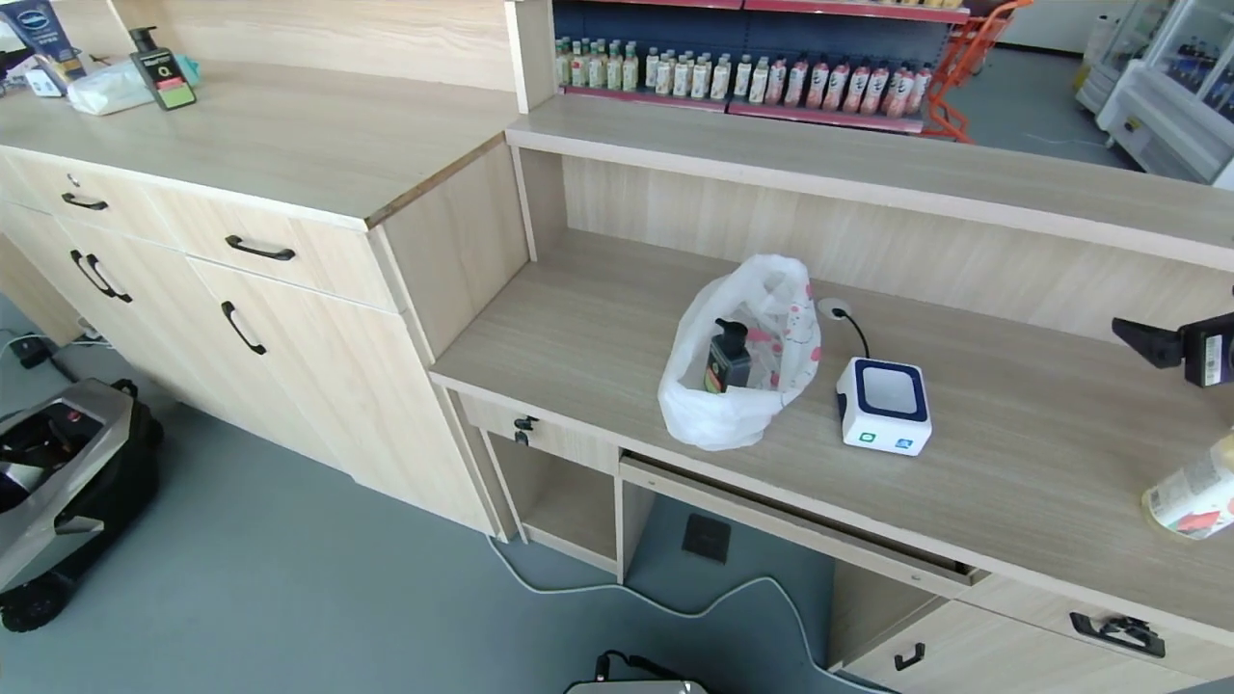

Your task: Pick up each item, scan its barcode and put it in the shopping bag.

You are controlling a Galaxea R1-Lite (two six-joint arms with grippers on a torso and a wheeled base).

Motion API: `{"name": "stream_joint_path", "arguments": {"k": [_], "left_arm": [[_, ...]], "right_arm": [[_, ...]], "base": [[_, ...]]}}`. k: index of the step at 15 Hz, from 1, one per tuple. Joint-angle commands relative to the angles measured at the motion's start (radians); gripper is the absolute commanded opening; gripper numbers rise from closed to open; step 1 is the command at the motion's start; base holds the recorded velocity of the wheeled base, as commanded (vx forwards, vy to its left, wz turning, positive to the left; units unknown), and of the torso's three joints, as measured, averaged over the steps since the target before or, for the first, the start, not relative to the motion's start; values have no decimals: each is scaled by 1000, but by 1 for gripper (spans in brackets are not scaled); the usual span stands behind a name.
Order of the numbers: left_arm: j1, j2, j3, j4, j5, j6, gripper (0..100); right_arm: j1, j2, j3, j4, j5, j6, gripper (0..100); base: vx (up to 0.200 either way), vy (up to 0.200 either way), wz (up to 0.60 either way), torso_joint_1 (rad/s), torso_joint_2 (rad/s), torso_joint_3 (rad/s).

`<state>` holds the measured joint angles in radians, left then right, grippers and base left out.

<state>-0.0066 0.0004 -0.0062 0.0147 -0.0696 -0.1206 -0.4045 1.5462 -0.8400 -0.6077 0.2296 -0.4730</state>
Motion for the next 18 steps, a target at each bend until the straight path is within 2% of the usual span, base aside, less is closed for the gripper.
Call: {"name": "stream_joint_path", "arguments": {"k": [1,3,6,10,13,15,18], "left_arm": [[0,0,0,1,-1,-1,100],[0,0,0,1,-1,-1,100],[0,0,0,1,-1,-1,100],[0,0,0,1,1,-1,100],[0,0,0,1,-1,-1,100],[0,0,0,1,1,-1,100],[0,0,0,1,1,-1,100]], "right_arm": [[-123,-29,4,22,-12,-27,100],[-154,22,10,22,-161,-21,100],[-169,149,16,-1,-142,96,100],[-73,338,134,-276,-134,375,100],[-25,437,173,-437,-141,386,100],[-2,505,171,-554,-184,387,100],[36,565,131,-583,-222,401,100]], "base": [[0,0,-600,-2,2,2],[0,0,-600,2,0,2],[0,0,-200,1,1,1],[0,0,0,0,0,0],[0,0,0,0,0,0],[0,0,0,0,0,0],[0,0,0,0,0,0]]}}
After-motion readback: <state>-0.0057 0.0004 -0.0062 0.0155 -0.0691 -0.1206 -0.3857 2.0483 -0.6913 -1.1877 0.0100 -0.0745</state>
